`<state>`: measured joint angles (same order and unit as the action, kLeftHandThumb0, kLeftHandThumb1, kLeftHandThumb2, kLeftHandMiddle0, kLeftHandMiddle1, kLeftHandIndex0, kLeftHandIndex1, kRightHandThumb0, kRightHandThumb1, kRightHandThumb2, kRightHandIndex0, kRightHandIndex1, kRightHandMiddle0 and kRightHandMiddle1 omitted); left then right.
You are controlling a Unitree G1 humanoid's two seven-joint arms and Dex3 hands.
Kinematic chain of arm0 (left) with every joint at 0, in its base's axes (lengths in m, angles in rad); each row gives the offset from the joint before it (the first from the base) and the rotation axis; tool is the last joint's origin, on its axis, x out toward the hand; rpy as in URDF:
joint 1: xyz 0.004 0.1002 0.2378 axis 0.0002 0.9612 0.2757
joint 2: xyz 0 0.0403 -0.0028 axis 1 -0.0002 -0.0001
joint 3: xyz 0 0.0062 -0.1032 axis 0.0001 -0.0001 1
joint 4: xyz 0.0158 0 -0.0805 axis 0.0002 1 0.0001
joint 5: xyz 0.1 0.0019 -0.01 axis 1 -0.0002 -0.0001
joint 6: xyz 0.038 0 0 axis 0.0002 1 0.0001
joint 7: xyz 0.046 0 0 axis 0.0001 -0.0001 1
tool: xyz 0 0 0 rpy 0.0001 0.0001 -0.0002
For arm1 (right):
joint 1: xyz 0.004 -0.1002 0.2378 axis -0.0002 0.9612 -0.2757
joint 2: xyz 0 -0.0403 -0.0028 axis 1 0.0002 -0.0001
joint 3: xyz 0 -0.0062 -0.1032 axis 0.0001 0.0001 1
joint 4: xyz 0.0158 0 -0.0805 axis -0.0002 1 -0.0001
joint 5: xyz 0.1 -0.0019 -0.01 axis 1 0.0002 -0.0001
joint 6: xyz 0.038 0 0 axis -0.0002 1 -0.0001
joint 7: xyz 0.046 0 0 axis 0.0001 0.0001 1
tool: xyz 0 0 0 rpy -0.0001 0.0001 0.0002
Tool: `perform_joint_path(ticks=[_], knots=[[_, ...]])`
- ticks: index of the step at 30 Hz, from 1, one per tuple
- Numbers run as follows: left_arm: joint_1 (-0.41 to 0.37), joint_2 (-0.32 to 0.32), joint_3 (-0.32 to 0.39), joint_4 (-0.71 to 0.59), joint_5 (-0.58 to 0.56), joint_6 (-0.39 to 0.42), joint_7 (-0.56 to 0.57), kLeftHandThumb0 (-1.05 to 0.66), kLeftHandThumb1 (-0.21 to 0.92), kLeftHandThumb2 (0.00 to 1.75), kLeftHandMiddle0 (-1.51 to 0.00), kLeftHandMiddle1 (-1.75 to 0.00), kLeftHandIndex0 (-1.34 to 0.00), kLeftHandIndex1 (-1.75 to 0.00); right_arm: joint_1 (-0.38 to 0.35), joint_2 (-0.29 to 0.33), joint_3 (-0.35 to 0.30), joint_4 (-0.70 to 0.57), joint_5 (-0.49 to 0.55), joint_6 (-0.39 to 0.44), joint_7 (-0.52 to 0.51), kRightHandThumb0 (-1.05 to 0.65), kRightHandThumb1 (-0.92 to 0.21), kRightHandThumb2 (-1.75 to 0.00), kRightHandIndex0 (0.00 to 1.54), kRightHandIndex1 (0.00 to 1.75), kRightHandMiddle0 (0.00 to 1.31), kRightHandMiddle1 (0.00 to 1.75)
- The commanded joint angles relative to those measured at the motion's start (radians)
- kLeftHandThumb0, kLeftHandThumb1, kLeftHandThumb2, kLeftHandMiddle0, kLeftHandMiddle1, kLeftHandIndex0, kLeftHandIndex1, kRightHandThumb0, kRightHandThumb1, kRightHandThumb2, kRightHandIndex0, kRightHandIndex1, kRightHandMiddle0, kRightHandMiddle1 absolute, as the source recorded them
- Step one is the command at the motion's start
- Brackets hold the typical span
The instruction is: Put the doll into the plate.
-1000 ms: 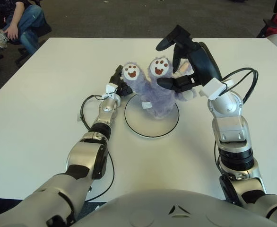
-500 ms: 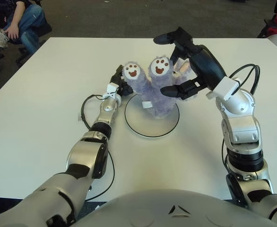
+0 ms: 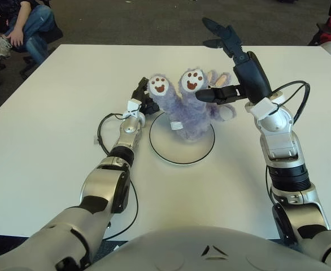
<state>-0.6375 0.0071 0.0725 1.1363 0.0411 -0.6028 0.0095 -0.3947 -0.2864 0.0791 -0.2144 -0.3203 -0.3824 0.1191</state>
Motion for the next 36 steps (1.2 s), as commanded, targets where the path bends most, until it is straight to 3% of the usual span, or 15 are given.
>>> perform_joint_path(ticks=[1, 5, 9, 12, 14, 21, 24, 26, 30, 32, 36], knots=[[0.113, -0.025, 0.0, 0.056, -0.001, 0.002, 0.0, -0.4, 0.61, 0.94, -0.74, -1.75, -0.39, -1.75, 0.063, -0.059, -0.056, -0.103, 0.032, -0.023, 0.03, -0.96, -0.91, -0.44, 0.09, 0.17, 0.0, 0.04], [0.112, -0.026, 0.001, 0.054, -0.005, 0.009, -0.009, -0.39, 0.62, 0.93, -0.75, -1.75, -0.38, -1.75, 0.131, -0.085, -0.072, -0.182, 0.057, 0.03, 0.078, -1.0, -0.92, -0.46, 0.05, 0.11, 0.0, 0.01], [0.111, -0.021, -0.003, 0.056, -0.003, 0.03, -0.015, -0.39, 0.63, 0.92, -0.76, -1.75, -0.37, -1.75, 0.155, -0.119, -0.113, -0.291, 0.12, 0.223, 0.161, -1.04, -0.92, -0.46, 0.03, 0.08, 0.0, 0.0], [0.112, -0.018, -0.001, 0.06, -0.006, 0.046, -0.028, -0.39, 0.64, 0.91, -0.78, -1.75, -0.37, -1.75, 0.152, -0.104, -0.141, -0.385, 0.06, 0.429, 0.167, -1.03, -0.92, -0.38, 0.07, 0.07, 0.01, 0.03], [0.112, -0.017, 0.0, 0.061, -0.009, 0.049, -0.036, -0.39, 0.64, 0.91, -0.8, -1.75, -0.37, -1.75, 0.14, -0.1, -0.149, -0.407, 0.036, 0.497, 0.163, -1.01, -0.92, -0.32, 0.1, 0.06, 0.0, 0.06], [0.114, -0.013, 0.013, 0.065, -0.031, 0.041, -0.091, -0.39, 0.66, 0.88, -0.89, -1.75, -0.35, -1.75, 0.132, -0.094, -0.159, -0.395, -0.121, 0.545, 0.069, -0.91, -0.87, -0.19, 0.27, 0.1, 0.0, 0.44], [0.113, -0.011, 0.017, 0.067, -0.039, 0.034, -0.111, -0.38, 0.67, 0.87, -0.91, -1.75, -0.35, -1.75, 0.138, -0.076, -0.158, -0.373, -0.157, 0.518, 0.006, -0.81, -0.79, -0.19, 0.32, 0.12, 0.0, 0.56], [0.113, -0.009, 0.02, 0.068, -0.043, 0.031, -0.12, -0.38, 0.67, 0.86, -0.93, -1.75, -0.34, -1.75, 0.144, -0.061, -0.161, -0.369, -0.151, 0.514, -0.015, -0.72, -0.62, -0.42, 0.35, 0.14, 0.0, 0.63], [0.112, -0.005, 0.027, 0.07, -0.047, 0.031, -0.131, -0.38, 0.68, 0.85, -0.94, -1.75, -0.34, -1.75, 0.151, -0.028, -0.17, -0.386, -0.106, 0.562, -0.006, -0.59, -0.4, -0.71, 0.38, 0.2, 0.0, 0.72], [0.111, -0.004, 0.029, 0.071, -0.049, 0.032, -0.135, -0.38, 0.69, 0.85, -0.94, -1.75, -0.34, -1.75, 0.156, -0.02, -0.182, -0.4, -0.085, 0.592, 0.009, -0.54, -0.34, -0.8, 0.37, 0.23, 0.0, 0.75], [0.11, 0.0, 0.032, 0.073, -0.049, 0.034, -0.139, -0.38, 0.69, 0.84, -0.94, -1.75, -0.33, -1.75, 0.165, -0.021, -0.205, -0.407, -0.082, 0.61, 0.004, -0.49, -0.26, -0.89, 0.27, 0.49, 0.0, 0.81]])
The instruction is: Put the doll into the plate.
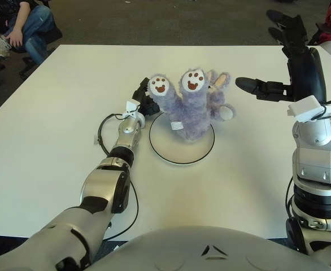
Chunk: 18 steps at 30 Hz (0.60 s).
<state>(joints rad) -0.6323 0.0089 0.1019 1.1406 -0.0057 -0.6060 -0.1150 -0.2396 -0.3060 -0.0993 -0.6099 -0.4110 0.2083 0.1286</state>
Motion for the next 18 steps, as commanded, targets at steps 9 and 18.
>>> perform_joint_path(ticks=[9, 18], knots=[[0.104, 0.003, 0.01, 0.069, -0.003, 0.036, -0.009, -0.38, 0.69, 0.84, -0.96, -1.75, -0.33, -1.75, 0.03, 0.001, -0.06, 0.103, -0.026, -0.087, -0.128, -0.61, -0.36, -0.81, 0.23, 0.81, 0.0, 0.92], [0.1, 0.01, 0.008, 0.065, 0.005, 0.044, 0.014, -0.38, 0.68, 0.86, -0.99, -1.75, -0.34, -1.75, 0.047, 0.046, -0.053, 0.125, -0.116, -0.062, -0.254, -0.84, -0.77, -0.42, 0.25, 1.2, 0.0, 1.04]])
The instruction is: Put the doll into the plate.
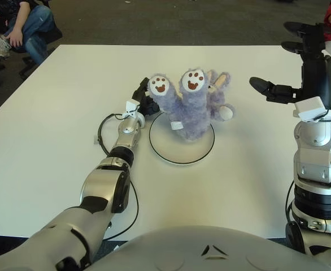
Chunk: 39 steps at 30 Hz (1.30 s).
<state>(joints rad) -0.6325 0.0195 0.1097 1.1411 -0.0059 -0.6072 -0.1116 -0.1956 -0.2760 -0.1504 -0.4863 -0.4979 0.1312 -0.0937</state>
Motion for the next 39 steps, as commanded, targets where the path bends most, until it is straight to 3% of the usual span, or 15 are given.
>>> perform_joint_path(ticks=[1, 10, 17, 21, 24, 28, 29, 31, 32, 33, 35, 36, 39], knots=[[0.101, 0.0, 0.001, 0.064, 0.005, 0.044, 0.009, -0.38, 0.67, 0.86, -0.99, -1.75, -0.35, -1.75, 0.005, 0.021, -0.002, 0.001, -0.036, 0.022, -0.038, -0.84, -0.8, -0.38, 0.23, 1.19, 0.01, 1.05], [0.109, 0.002, 0.008, 0.046, -0.003, 0.012, 0.006, -0.38, 0.69, 0.83, -0.93, -1.75, -0.33, -1.75, 0.037, 0.062, -0.049, 0.048, 0.021, 0.062, -0.062, -0.86, -0.86, -0.29, 0.17, 1.11, 0.07, 1.15], [0.118, 0.002, 0.007, 0.018, 0.005, -0.024, 0.034, -0.37, 0.73, 0.79, -0.89, -1.75, -0.31, -1.75, 0.033, 0.074, -0.08, 0.085, 0.087, 0.086, -0.058, -0.83, -0.9, -0.25, 0.09, 0.82, 0.05, 1.17], [0.123, 0.002, 0.01, -0.001, 0.005, -0.036, 0.058, -0.37, 0.73, 0.79, -0.9, -1.75, -0.31, -1.75, 0.022, 0.091, -0.092, 0.12, 0.134, 0.068, -0.074, -0.76, -0.89, -0.26, 0.08, 0.74, 0.07, 1.2], [0.127, -0.001, 0.017, -0.016, 0.002, -0.049, 0.091, -0.37, 0.73, 0.79, -0.92, -1.75, -0.31, -1.75, 0.025, 0.117, -0.095, 0.131, 0.17, 0.042, -0.094, -0.69, -0.82, -0.39, 0.1, 0.73, 0.09, 1.24], [0.131, -0.008, 0.026, -0.032, 0.001, -0.064, 0.135, -0.38, 0.71, 0.82, -0.96, -1.75, -0.32, -1.75, 0.039, 0.142, -0.082, 0.143, 0.193, 0.008, -0.117, -0.58, -0.68, -0.62, 0.14, 0.82, 0.14, 1.31], [0.131, -0.01, 0.029, -0.033, 0.001, -0.067, 0.146, -0.38, 0.69, 0.83, -0.97, -1.75, -0.33, -1.75, 0.041, 0.147, -0.079, 0.147, 0.198, 0.001, -0.12, -0.54, -0.66, -0.68, 0.26, 0.93, 0.14, 1.32], [0.131, -0.014, 0.035, -0.037, 0.0, -0.071, 0.169, -0.38, 0.68, 0.85, -0.98, -1.75, -0.34, -1.75, 0.045, 0.154, -0.074, 0.158, 0.209, -0.01, -0.12, -0.5, -0.63, -0.74, 0.37, 1.05, 0.14, 1.34], [0.131, -0.016, 0.037, -0.038, -0.001, -0.072, 0.179, -0.38, 0.68, 0.85, -0.98, -1.75, -0.34, -1.75, 0.046, 0.157, -0.073, 0.162, 0.215, -0.015, -0.119, -0.32, -0.63, -0.74, 0.4, 1.14, 0.14, 1.34], [0.131, -0.018, 0.038, -0.039, -0.001, -0.074, 0.186, -0.38, 0.67, 0.87, -0.98, -1.75, -0.35, -1.75, 0.047, 0.158, -0.072, 0.166, 0.22, -0.019, -0.119, 0.02, -0.64, -0.71, 0.48, 1.3, 0.14, 1.37], [0.13, -0.02, 0.043, -0.039, -0.001, -0.079, 0.206, -0.39, 0.66, 0.88, -0.98, -1.75, -0.35, -1.75, 0.048, 0.161, -0.068, 0.175, 0.232, -0.025, -0.113, 0.2, -0.63, -0.73, 0.52, 1.39, 0.14, 1.38], [0.128, -0.021, 0.045, -0.04, 0.0, -0.083, 0.218, -0.39, 0.66, 0.88, -0.98, -1.75, -0.36, -1.75, 0.049, 0.162, -0.065, 0.184, 0.238, -0.03, -0.109, 0.24, -0.62, -0.74, 0.53, 1.42, 0.14, 1.39], [0.126, -0.023, 0.048, -0.04, 0.001, -0.093, 0.236, -0.39, 0.64, 0.91, -0.98, -1.75, -0.37, -1.75, 0.052, 0.157, -0.058, 0.213, 0.249, -0.047, -0.102, 0.07, -0.62, -0.8, 0.45, 1.53, 0.32, 1.52]])
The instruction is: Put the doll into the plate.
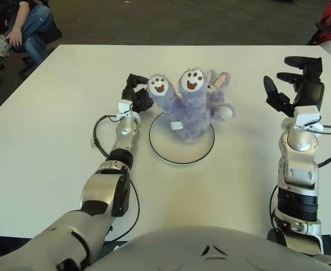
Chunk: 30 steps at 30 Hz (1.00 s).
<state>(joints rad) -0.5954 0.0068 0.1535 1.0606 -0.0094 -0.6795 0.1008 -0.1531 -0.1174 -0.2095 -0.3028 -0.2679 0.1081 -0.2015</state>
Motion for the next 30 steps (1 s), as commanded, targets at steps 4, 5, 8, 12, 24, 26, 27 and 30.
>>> perform_joint_path(ticks=[4, 5, 8, 12, 24, 26, 27, 30], knots=[[0.091, -0.011, 0.0, 0.03, 0.012, -0.031, 0.043, -0.39, 0.63, 0.92, -0.98, -1.75, -0.37, -1.75, 0.018, -0.007, 0.007, 0.075, 0.03, -0.046, 0.012, 0.01, -0.56, -0.91, 0.45, 1.58, 0.41, 1.58], [0.091, -0.011, -0.001, 0.029, 0.013, -0.032, 0.045, -0.39, 0.63, 0.92, -0.98, -1.75, -0.38, -1.75, 0.019, -0.007, 0.007, 0.082, 0.032, -0.05, 0.011, 0.01, -0.55, -0.93, 0.45, 1.59, 0.42, 1.59], [0.092, -0.011, -0.003, 0.026, 0.015, -0.035, 0.05, -0.39, 0.62, 0.93, -0.98, -1.75, -0.38, -1.75, 0.02, -0.006, 0.007, 0.104, 0.037, -0.064, 0.007, 0.0, -0.52, -0.97, 0.49, 1.59, 0.41, 1.59], [0.095, -0.015, -0.003, 0.016, 0.013, -0.047, 0.056, -0.39, 0.62, 0.93, -0.98, -1.75, -0.38, -1.75, 0.017, 0.004, 0.006, 0.154, 0.053, -0.093, -0.002, 0.0, -0.47, -1.03, 0.63, 1.55, 0.37, 1.59], [0.098, -0.034, 0.015, 0.016, 0.004, -0.09, 0.093, -0.39, 0.65, 0.89, -0.93, -1.75, -0.36, -1.75, 0.0, -0.002, -0.007, 0.376, 0.181, -0.277, 0.049, -0.01, -0.37, -1.17, 0.71, 1.56, 0.39, 1.63], [0.099, -0.034, 0.012, 0.017, 0.01, -0.091, 0.103, -0.39, 0.65, 0.89, -0.92, -1.75, -0.36, -1.75, -0.003, -0.009, -0.008, 0.4, 0.187, -0.291, 0.052, -0.01, -0.35, -1.2, 0.72, 1.57, 0.39, 1.64], [0.1, -0.034, 0.011, 0.017, 0.013, -0.091, 0.106, -0.39, 0.65, 0.89, -0.92, -1.75, -0.36, -1.75, -0.004, -0.011, -0.009, 0.408, 0.188, -0.296, 0.053, -0.01, -0.34, -1.21, 0.72, 1.57, 0.39, 1.65], [0.1, -0.034, 0.008, 0.018, 0.017, -0.091, 0.111, -0.39, 0.66, 0.89, -0.91, -1.75, -0.36, -1.75, -0.009, -0.017, -0.009, 0.43, 0.189, -0.302, 0.054, -0.01, -0.33, -1.23, 0.73, 1.57, 0.4, 1.66]])
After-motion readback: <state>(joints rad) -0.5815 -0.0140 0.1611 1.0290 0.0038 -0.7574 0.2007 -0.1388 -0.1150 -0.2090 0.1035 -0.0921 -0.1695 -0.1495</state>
